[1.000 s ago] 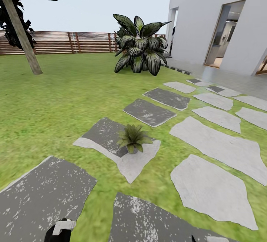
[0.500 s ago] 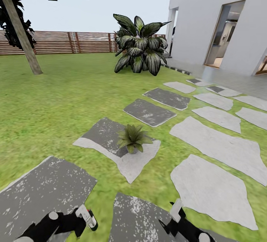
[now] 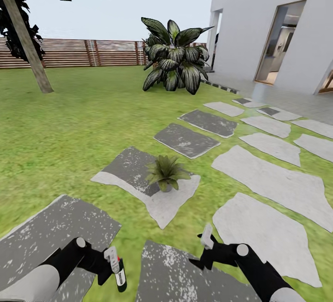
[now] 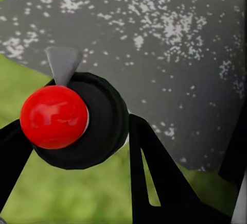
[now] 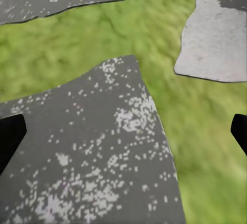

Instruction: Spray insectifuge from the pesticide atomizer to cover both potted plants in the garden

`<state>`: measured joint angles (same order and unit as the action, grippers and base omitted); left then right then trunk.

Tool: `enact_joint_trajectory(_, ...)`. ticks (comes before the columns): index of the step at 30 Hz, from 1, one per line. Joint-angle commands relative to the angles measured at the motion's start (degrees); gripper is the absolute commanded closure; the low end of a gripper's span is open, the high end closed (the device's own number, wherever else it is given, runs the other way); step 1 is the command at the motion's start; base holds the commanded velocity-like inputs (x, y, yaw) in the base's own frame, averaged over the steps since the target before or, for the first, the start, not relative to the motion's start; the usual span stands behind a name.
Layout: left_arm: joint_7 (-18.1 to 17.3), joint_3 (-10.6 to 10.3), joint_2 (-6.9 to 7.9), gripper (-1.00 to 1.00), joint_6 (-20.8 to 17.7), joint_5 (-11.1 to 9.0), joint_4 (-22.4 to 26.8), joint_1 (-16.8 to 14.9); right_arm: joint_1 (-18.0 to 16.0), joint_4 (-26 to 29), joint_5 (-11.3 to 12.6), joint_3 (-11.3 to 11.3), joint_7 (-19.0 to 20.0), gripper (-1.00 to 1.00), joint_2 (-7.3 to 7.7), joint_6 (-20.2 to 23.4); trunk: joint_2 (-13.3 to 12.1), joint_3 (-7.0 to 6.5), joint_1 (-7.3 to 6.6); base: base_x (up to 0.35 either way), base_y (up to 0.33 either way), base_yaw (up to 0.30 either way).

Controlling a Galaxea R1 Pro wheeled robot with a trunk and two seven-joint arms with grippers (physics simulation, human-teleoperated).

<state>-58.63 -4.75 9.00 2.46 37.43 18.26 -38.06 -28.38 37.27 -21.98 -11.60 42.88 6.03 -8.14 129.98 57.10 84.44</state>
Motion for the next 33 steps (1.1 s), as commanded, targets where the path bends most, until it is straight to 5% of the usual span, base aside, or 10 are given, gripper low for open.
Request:
enact_joint_trajectory(1, -0.2, -0.3, -0.01, 1.0, 0.2, 0.3, 0.1, 0.0, -0.1, 0.2, -0.6, -0.1, 0.2, -1.0, 0.03, -0.2, 0.0, 0.05, -0.01, 0.0, 0.0, 0.0)
enact_joint_trajectory(6, -0.4, -0.5, -1.15, 1.0, 0.1, 2.2, 0.5, -0.1, -0.2, 1.1, -0.5, -0.3, 0.6, -1.0, -0.12, 0.2, 0.0, 0.05, -0.01, 0.0, 0.0, 0.0)
enact_joint_trajectory(7, -0.4, -0.5, -1.57, 1.0, 0.0, 3.0, 0.8, -0.2, -0.2, 1.4, -0.5, -0.3, 0.6, 1.0, -0.31, 0.3, 0.0, 0.05, -0.01, 0.0, 0.0, 0.0)
enact_joint_trajectory(14, -0.6, -0.4, -3.98, 1.0, -0.8, 8.1, 2.2, -0.2, -0.2, 1.9, -0.5, -2.6, 1.1, 1.0, -1.95, 0.3, 0.0, 0.05, -0.01, 0.0, 0.0, 0.0)
enact_joint_trajectory(19, -0.6, -0.4, -4.48, 1.0, -1.6, 9.3, 2.1, -0.1, -0.2, 1.9, -0.5, -6.3, 1.8, 1.0, -3.6, 0.4, 0.0, 0.05, -0.01, 0.0, 0.0, 0.0)
enact_joint_trajectory(27, -0.5, -2.6, -6.61, 1.0, -1.4, 11.1, 2.1, 0.2, -0.2, 2.3, -0.7, -6.8, 5.2, 1.0, -7.48, 0.4, 0.0, 0.05, -0.01, 0.0, 0.0, 0.0)
enact_joint_trajectory(33, -0.6, -3.4, -8.49, 1.0, -0.9, 11.2, 2.2, 0.1, -0.2, 2.8, -0.7, -6.8, 5.7, 1.0, -8.34, 0.4, 0.0, 0.05, -0.01, 0.0, 0.0, 0.0)
